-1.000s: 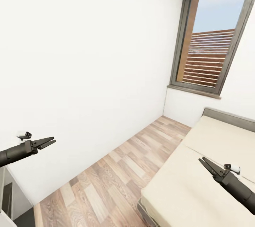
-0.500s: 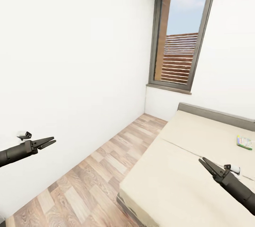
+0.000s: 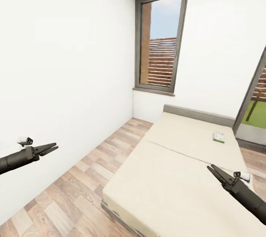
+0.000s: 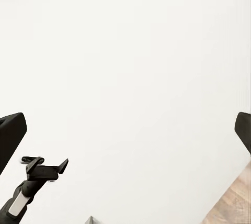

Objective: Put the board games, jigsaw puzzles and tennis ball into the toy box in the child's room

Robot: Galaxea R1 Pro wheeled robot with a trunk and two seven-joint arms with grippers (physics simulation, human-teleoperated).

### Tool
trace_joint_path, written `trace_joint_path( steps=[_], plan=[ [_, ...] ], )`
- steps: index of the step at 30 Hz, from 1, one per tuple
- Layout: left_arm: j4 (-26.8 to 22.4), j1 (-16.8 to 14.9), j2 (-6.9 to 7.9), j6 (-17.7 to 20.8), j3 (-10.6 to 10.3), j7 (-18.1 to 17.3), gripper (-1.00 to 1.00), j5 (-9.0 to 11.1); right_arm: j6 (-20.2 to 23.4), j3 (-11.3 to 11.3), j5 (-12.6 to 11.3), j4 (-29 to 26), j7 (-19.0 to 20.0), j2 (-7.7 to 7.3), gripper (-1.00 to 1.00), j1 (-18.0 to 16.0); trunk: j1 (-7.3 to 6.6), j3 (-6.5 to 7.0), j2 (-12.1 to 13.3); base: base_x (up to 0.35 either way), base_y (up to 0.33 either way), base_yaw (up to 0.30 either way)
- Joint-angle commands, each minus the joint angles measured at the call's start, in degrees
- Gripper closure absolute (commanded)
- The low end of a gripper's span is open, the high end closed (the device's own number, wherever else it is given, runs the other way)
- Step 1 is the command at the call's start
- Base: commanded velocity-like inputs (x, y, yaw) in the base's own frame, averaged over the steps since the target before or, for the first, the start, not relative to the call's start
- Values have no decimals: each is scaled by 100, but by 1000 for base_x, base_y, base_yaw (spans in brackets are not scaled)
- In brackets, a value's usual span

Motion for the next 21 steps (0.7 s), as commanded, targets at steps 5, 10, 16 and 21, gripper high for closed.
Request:
trace_joint_path(
  steps=[5, 10, 16, 21],
  plan=[
    [-3, -2, -5, 61, 9, -25, -100, -7, 40, -4, -32, 6, 3, -6, -100, -4, 1, 18, -4, -155, -205, -278],
    [-3, 1, -6, 61, 9, -25, -100, -11, 40, -4, -32, 6, 3, -7, -100, -4, 1, 38, -4, -124, -196, -278],
    [-3, -3, -6, 61, 10, -25, -100, -14, 40, -5, -32, 6, 1, -7, -100, -4, 1, 64, -4, -48, -157, -277],
    [-3, 0, -6, 61, 10, -25, -100, -14, 45, -5, -32, 6, -8, -7, -100, -4, 1, 86, -4, -4, -102, -277]
  ],
)
